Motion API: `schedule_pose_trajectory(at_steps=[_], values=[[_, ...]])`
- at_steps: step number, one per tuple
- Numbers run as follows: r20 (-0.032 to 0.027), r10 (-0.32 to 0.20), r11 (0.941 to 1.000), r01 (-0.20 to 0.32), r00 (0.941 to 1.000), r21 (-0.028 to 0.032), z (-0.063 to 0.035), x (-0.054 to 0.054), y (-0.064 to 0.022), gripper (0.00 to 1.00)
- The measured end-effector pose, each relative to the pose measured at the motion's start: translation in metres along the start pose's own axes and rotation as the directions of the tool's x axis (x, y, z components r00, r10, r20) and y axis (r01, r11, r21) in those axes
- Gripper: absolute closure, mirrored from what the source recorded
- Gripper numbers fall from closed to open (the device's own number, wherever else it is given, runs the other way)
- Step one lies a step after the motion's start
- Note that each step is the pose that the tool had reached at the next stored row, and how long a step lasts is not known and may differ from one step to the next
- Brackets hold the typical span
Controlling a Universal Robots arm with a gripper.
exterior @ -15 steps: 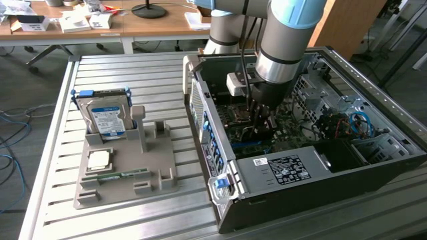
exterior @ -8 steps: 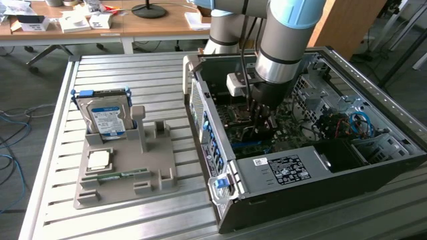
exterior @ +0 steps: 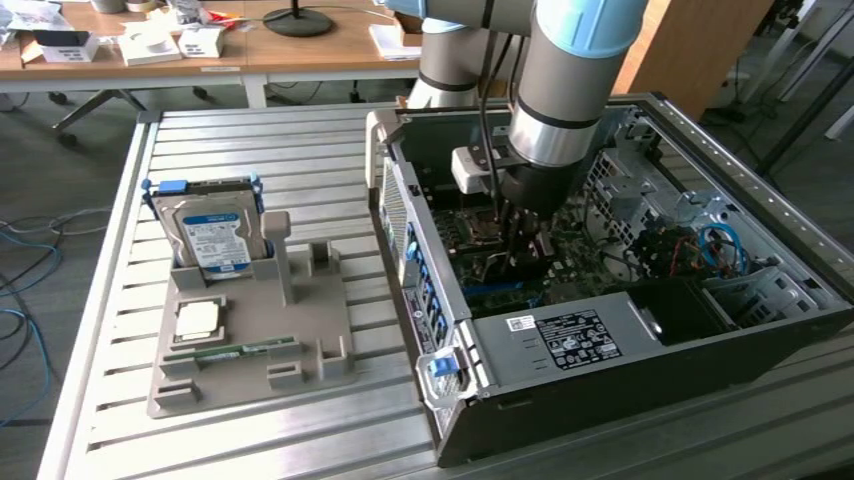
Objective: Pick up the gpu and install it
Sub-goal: 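Insert the gpu into the slot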
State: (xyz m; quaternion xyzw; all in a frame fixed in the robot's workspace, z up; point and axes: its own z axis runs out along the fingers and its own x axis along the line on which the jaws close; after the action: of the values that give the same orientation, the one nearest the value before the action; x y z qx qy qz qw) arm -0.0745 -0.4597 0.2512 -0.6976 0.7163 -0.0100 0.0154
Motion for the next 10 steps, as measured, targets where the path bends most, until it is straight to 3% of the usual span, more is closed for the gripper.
schedule_pose_trajectory(at_steps=[10], values=[[0.0000,0.000,1.0000,0.000,1.0000,0.0001,-0.0001,0.0001,0.0022,0.74]])
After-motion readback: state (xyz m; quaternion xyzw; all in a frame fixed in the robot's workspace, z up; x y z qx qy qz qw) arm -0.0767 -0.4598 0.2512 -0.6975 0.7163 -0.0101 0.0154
